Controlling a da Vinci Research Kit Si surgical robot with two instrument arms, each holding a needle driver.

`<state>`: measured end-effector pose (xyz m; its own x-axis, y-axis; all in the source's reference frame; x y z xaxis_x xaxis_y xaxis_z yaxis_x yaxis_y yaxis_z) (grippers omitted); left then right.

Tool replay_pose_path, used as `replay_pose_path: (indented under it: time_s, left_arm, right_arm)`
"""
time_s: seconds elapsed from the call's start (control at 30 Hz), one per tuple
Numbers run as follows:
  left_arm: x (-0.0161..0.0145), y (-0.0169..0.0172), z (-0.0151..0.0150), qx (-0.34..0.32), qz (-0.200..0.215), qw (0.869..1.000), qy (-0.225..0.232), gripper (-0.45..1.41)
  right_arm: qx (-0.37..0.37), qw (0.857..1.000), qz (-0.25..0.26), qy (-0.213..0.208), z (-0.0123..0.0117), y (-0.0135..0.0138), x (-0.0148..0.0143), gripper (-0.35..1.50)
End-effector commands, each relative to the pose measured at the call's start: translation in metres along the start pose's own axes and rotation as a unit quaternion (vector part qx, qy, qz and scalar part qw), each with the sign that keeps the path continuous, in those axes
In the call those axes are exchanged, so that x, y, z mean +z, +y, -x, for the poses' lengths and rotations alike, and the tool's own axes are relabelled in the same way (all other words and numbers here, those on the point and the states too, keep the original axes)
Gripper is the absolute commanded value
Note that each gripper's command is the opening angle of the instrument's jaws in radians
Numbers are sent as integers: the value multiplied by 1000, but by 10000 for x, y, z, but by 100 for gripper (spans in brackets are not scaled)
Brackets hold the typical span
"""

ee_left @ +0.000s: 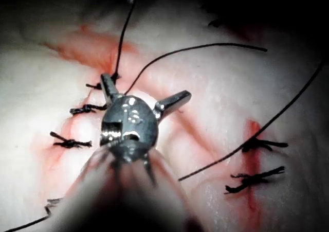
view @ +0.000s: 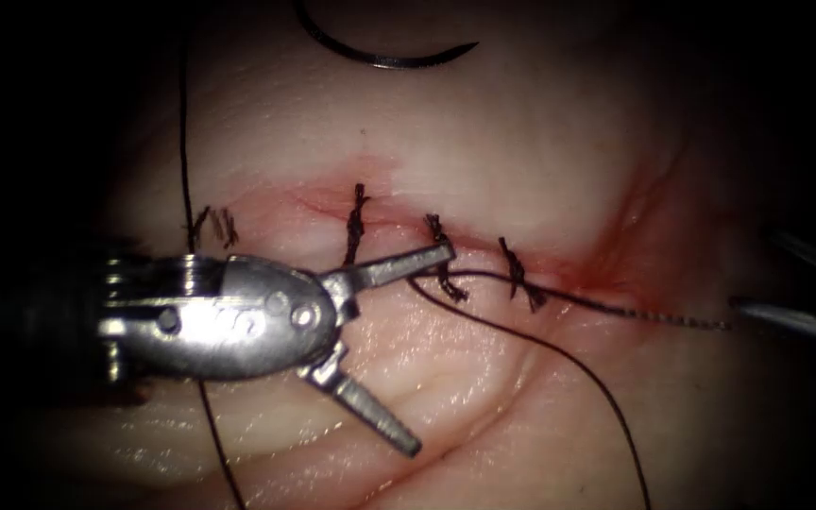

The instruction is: Wound Closure

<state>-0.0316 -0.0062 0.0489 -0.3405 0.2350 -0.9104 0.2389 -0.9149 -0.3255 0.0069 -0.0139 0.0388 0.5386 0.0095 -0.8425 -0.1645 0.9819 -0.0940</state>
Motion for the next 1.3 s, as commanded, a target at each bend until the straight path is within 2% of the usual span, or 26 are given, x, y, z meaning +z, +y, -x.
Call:
replay_pose_path:
  time_s: [0.03,0.3,0.4,0.47,0.6,0.83,0.97,1.1,1.2,1.3]
  left_arm:
    - [15,0,2,-4,12,1000,0,105]
    - [85,19,-3,-10,65,998,2,105]
    - [102,28,1,-18,84,996,-13,105]
    - [105,32,7,-24,79,996,-41,105]
    - [94,29,21,-45,54,990,-119,113]
    - [58,43,61,-132,67,968,-201,118]
    - [34,45,67,-145,64,962,-223,118]
    - [15,46,58,-147,56,960,-230,118]
    - [2,47,41,-139,60,962,-227,115]
    - [-8,41,12,-121,48,971,-201,106]
  right_arm:
    - [-2,1000,-1,2,0,0,7,49]
    - [-3,1000,-3,2,2,0,4,47]
    - [-3,1000,-6,1,3,0,3,47]
    - [-3,1000,-7,1,3,-1,2,47]
    - [-4,1000,-10,-1,3,-2,2,47]
    - [-8,1000,-17,-5,4,-8,4,47]
    - [-11,1000,-21,-6,4,-12,5,47]
    - [-13,1000,-24,-8,5,-14,5,47]
    - [-12,1000,-24,-8,5,-13,4,46]
    - [-11,1000,-26,-7,6,-10,2,27]
